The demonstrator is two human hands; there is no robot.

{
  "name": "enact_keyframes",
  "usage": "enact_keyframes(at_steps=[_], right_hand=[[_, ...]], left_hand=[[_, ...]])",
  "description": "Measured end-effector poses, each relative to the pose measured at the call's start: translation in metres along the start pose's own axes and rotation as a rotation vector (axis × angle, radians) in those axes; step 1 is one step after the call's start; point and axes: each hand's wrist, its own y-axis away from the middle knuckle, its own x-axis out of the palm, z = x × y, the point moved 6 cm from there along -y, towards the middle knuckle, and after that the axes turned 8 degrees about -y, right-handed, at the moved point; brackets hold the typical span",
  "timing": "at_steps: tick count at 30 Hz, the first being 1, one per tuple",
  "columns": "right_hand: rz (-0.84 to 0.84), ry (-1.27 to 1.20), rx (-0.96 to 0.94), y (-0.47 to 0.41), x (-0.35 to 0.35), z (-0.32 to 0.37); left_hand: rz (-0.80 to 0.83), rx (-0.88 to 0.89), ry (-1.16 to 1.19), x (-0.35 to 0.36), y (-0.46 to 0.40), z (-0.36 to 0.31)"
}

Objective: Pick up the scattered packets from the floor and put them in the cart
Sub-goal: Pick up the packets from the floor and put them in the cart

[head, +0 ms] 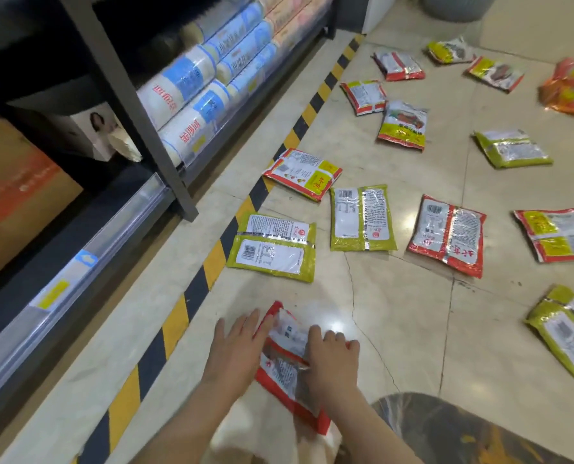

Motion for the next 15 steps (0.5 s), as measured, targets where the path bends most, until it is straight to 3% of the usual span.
enact_keyframes(at_steps=[3,9,15], right_hand=[[-0.129,-0.134,0.192,-0.006,-0.038,-0.032],[-0.136,-0.612,0.515,-0.028,-0.064,-0.074],[-0.167,-0.778,0.687,-0.063,-0.047,-0.087]], left_hand=[[-0.066,-0.053,-0.016,-0.039,-0.009,0.000],[-0.141,-0.059,-0.030,-0.079,-0.052,0.026],[-0.081,0.018,-0.009,-0.080,-0.168,0.046]])
